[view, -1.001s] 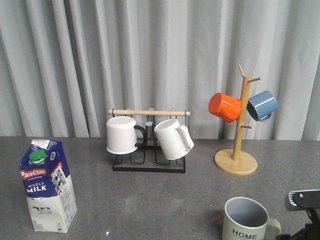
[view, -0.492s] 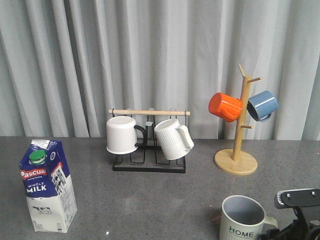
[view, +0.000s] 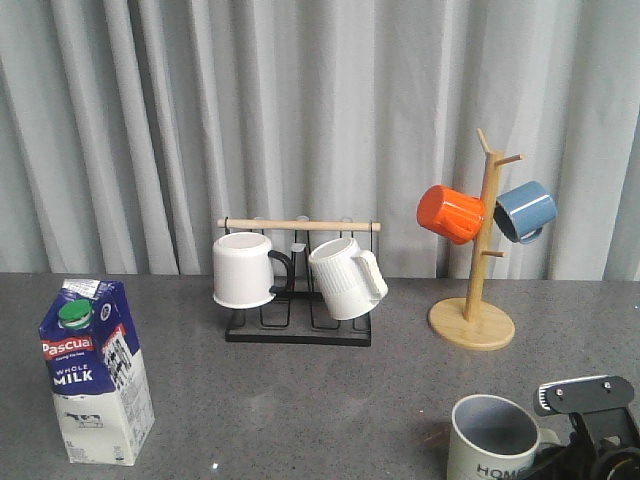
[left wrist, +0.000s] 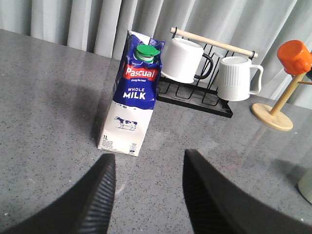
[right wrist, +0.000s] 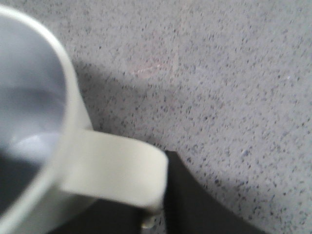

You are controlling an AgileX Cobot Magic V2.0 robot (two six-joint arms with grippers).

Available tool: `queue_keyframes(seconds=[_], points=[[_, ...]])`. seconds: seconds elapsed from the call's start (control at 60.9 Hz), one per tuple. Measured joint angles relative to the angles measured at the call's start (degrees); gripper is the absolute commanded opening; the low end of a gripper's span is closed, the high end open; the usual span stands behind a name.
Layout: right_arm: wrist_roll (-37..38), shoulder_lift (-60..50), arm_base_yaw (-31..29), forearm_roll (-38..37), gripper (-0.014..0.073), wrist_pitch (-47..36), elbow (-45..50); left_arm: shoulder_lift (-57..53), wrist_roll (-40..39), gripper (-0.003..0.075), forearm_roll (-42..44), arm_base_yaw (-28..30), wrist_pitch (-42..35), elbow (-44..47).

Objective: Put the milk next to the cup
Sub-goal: 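Grasp the white HOME mug with the right gripper and slide it toward the table center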

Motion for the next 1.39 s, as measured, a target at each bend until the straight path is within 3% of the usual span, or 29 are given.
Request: queue_keyframes(seconds=[0.197, 0.394, 0.624, 0.837, 1.001, 1.247, 1.395], points=[[-0.2, -1.6, 1.0, -0.2, -0.0008, 1.8, -1.3, 0.0, 0.0, 0.0325, 0.0, 0.0, 0.0, 0.0], [-0.2, -2.7, 8.5, -0.1, -0.0004, 7.3, -11.3, 0.0, 0.0, 0.0325, 0.0, 0.0, 0.0, 0.0], [1.6, 5.8, 14.0, 1.9, -0.0001, 10.0, -21.4, 0.0, 0.0, 0.0325, 0.0, 0.0, 0.0, 0.0], [2.1, 12.7, 15.9, 2.7, 0.0023, 14.6, -24.1, 0.0, 0.0, 0.0325, 0.0, 0.0, 0.0, 0.0], [2.4, 13.6, 15.9, 2.7, 0.0106, 18.5, -24.1, 0.0, 0.0, 0.0325, 0.0, 0.0, 0.0, 0.0], [2.5, 12.9, 15.9, 2.9, 0.0356, 21.5, -24.4, 0.0, 0.0, 0.0325, 0.0, 0.0, 0.0, 0.0], [2.5, 11.7, 15.9, 2.9, 0.0384, 24.4, -24.4, 0.0, 0.0, 0.0325, 0.0, 0.0, 0.0, 0.0]])
